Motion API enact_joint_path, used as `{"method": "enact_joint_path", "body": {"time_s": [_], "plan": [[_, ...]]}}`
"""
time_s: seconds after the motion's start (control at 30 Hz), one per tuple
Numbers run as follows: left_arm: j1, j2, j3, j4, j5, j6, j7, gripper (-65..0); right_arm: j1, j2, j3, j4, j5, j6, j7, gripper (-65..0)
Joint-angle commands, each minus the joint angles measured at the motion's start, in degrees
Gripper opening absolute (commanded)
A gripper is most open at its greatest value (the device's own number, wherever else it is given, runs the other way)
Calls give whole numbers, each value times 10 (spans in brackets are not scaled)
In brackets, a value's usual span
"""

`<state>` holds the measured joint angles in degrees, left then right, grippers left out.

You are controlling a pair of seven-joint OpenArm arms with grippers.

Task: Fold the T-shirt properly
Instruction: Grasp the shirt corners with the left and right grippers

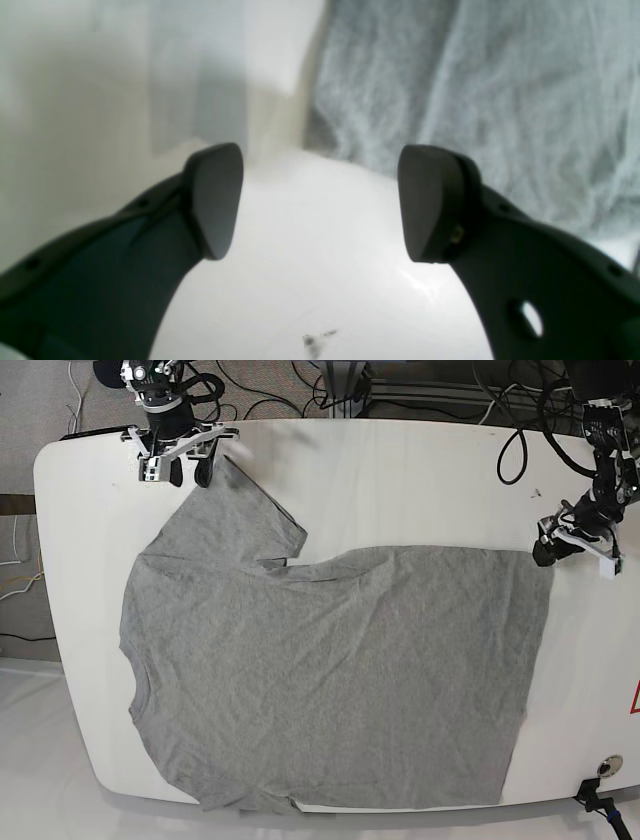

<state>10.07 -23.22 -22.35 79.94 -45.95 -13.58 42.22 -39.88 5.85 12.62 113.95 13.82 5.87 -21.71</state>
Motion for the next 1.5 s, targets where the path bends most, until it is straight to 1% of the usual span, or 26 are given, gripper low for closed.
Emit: {"method": "enact_joint_path", "body": {"time_s": [0.0,0.03,0.17,0.27,0.33,0.5,0.53,0.83,1.07,1.2,1.27,1.3,1.37,1.43,1.47], "plan": [[-8,-11,-5,-7,-9,-11,-12,-193,-5,5,25,12,47,8,12,-382],[-8,-11,-5,-15,-9,-11,-13,-193,-5,5,31,12,58,18,11,-382],[-21,-9,-3,-37,-10,-16,-13,-193,-6,4,50,11,81,34,8,-382],[-29,-9,-3,-63,-10,-35,-13,-193,-8,4,50,11,81,34,8,-382],[-33,-8,2,-66,-10,-35,-14,-193,-9,4,50,11,81,34,8,-382],[-37,-6,42,-66,-12,-36,-14,-193,-9,4,50,11,81,34,8,-382],[-37,2,44,-66,-11,-36,-14,-193,-9,4,50,11,81,34,8,-382],[-63,40,45,-67,-10,-36,-14,-196,-10,4,50,11,81,34,8,-382],[-87,40,45,-68,-9,-35,-15,-196,-10,4,50,11,81,34,8,-383],[-100,44,45,-68,20,-34,-15,-197,-10,4,50,11,81,34,8,-385],[-104,56,44,-68,27,-34,-15,-200,-10,4,50,11,81,34,8,-385],[-104,58,44,-68,28,-34,-15,-227,-10,4,50,11,81,34,9,-386],[-105,59,44,-68,28,-34,-15,-340,-10,4,50,11,81,34,10,-386],[-105,64,43,-68,28,-34,-15,-509,-10,4,50,11,81,34,11,-386],[-105,65,42,-68,28,-34,-15,-570,-10,4,50,11,81,34,11,-386]]}}
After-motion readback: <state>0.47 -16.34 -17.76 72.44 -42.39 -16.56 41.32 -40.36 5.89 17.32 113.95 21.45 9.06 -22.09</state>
